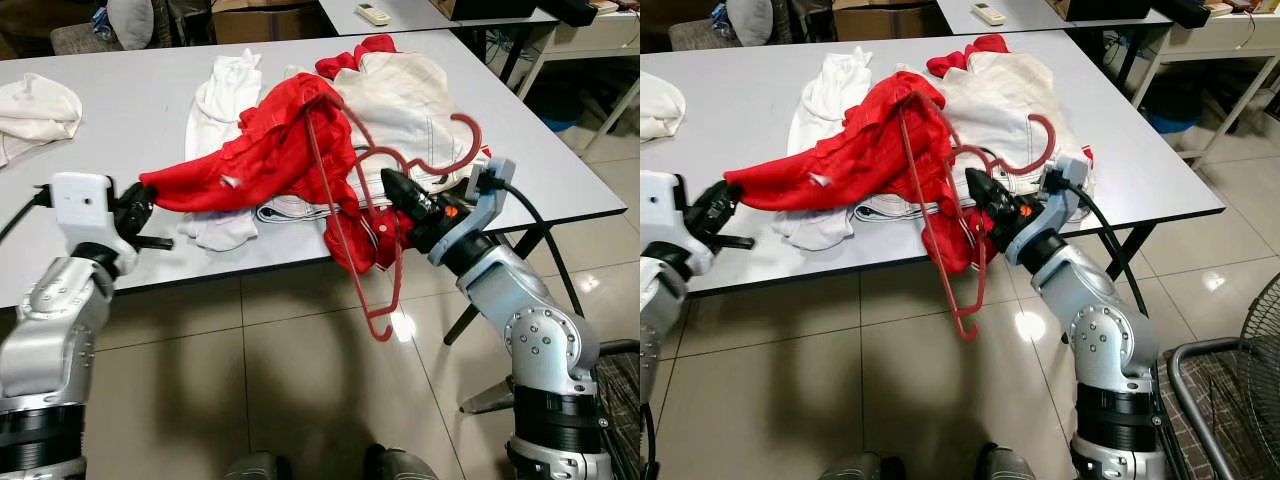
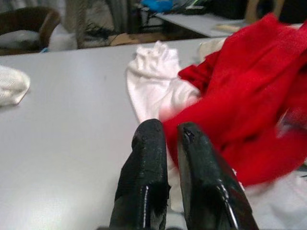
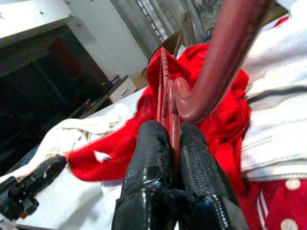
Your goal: Hang hanger
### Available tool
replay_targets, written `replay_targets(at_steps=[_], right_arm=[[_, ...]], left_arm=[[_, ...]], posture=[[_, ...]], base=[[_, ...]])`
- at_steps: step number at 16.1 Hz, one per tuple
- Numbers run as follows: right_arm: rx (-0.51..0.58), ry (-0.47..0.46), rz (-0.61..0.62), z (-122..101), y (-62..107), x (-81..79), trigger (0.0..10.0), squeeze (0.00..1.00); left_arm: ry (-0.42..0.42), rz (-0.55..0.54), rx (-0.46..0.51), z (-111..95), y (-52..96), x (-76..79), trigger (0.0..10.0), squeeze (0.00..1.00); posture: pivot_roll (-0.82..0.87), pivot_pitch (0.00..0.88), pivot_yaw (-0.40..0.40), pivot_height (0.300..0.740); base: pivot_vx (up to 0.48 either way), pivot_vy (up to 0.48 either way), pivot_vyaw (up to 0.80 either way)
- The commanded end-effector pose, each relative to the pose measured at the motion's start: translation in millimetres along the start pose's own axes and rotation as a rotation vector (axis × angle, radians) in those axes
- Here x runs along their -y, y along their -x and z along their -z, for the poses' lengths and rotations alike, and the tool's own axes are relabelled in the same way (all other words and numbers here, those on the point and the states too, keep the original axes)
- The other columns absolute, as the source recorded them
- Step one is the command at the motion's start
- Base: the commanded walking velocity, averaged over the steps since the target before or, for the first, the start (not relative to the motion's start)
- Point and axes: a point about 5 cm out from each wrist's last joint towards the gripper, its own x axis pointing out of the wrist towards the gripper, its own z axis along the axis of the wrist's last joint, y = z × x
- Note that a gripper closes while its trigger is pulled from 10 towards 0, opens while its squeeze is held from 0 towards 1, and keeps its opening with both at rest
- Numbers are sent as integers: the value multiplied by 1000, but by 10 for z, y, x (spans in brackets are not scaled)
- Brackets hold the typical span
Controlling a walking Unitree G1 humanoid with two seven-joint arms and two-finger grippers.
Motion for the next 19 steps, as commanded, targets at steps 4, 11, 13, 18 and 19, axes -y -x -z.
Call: replay_targets(at_steps=[4, 11, 13, 18, 19], right_arm=[[4, 14, -51, -39, -67, -121, 10000, 0], [45, 7, -72, -85, -95, -171, 10000, 0], [56, 7, -74, -80, -74, -173, 10000, 0], [56, -8, -101, 1, -65, -210, 10000, 0], [56, -8, -112, 1, -71, -215, 10000, 0]], left_arm=[[145, 243, 120, -361, -14, 58, 10000, 1000], [-271, 413, -89, -23, -340, 407, 10000, 0], [-403, 324, -92, 33, -455, 295, 10000, 0], [-360, 337, -31, 26, -598, 262, 10000, 0], [-313, 352, -44, 61, -642, 257, 10000, 0]], posture=[[-44, 104, 40, 740], [-51, 79, 69, 740], [-50, 64, 82, 740], [-34, 32, 95, 740], [-30, 27, 93, 740]], base=[[0, 0, 0], [0, 0, 0], [0, 0, 0], [0, 0, 0], [0, 0, 0]])
